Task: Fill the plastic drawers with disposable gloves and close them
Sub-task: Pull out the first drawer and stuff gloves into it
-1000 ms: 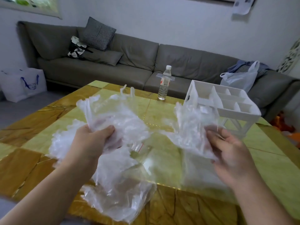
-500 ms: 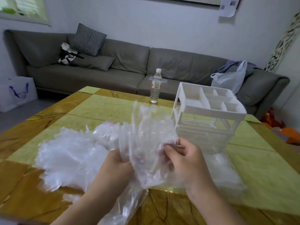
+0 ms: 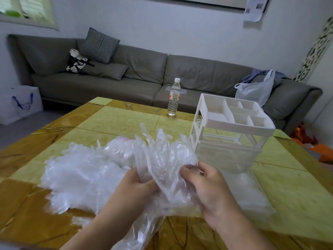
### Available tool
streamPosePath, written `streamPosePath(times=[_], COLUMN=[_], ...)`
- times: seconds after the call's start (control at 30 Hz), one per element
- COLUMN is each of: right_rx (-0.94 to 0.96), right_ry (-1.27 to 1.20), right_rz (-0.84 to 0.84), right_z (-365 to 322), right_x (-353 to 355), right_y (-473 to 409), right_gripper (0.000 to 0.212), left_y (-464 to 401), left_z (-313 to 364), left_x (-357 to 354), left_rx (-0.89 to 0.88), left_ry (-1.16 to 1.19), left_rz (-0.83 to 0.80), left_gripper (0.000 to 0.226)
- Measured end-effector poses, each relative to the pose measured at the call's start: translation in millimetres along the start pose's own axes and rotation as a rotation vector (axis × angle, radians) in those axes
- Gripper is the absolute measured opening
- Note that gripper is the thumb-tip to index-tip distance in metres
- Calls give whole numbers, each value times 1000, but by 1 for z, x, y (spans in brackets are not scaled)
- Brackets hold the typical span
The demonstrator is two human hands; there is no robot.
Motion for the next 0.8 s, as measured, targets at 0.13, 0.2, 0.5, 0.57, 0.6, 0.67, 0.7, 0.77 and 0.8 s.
streamPosePath(times=[0.13,0.2,0.5,0.57,0.6,0.67,0.7,0.77,0.8], right_rx=[186,256,384,384,379,371,370,380,380], right_ry=[174,260,432,405,392,375,368,366,366], right_rz=[97,124,135,123,115,96,86,91,97], right_z=[-13,-20,-30,-31,-32,-33,-33,-34,-34], right_x=[3,4,-7,-6,-5,-6,-7,-7,-7], right_y=[2,6,21,21,22,22,22,23,23], right_gripper=[8,12,20,20,20,19,18,18,18], left_y=[-3,-2,3,2,2,2,3,2,1], left_z=[-18,-23,-8,-7,-6,-3,-2,-4,-6], left_x=[10,11,27,32,33,32,32,33,32], left_rx=[199,274,114,123,128,119,111,114,127], left_ry=[165,249,-56,19,52,84,93,136,172], left_rz=[92,99,313,346,343,331,329,328,318], left_gripper=[43,65,21,34,40,48,49,48,45])
Point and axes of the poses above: each hand's wrist, its own y-axis away from the middle knuckle, its own x-axis out of the back of the hand, z = x × y, the point moved 8 cm from there along -y, towards the middle knuckle, and after that the axes turned 5 degrees about -y, right-handed, at the moved point
